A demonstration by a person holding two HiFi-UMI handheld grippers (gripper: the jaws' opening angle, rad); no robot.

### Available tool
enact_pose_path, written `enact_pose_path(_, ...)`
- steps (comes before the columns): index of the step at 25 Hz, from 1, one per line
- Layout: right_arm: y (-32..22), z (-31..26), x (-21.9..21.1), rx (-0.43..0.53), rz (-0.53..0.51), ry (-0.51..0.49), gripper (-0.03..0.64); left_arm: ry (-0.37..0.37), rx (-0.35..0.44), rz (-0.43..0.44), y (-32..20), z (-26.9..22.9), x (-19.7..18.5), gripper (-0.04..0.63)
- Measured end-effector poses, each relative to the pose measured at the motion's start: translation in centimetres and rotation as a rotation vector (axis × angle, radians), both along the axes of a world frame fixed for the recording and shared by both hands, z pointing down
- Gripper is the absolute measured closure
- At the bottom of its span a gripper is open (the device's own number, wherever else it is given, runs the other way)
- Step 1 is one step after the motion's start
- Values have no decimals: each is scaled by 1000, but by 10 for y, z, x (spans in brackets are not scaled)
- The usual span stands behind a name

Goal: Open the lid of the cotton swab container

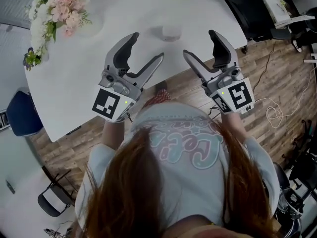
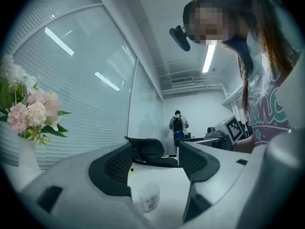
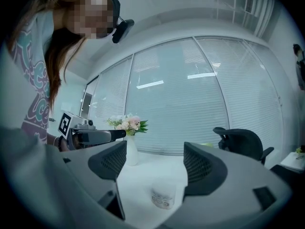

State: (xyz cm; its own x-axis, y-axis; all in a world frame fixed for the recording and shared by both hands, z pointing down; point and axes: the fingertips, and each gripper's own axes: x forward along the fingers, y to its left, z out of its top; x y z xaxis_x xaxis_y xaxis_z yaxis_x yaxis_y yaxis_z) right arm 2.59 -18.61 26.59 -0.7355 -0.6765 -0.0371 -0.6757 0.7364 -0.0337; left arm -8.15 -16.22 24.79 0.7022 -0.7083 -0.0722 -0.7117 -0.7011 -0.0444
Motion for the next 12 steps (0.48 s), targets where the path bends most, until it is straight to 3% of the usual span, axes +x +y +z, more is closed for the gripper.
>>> enact_pose_path(12,-47,3,-17,16,50,1,239,-17,4,79,-52,10,-13,316)
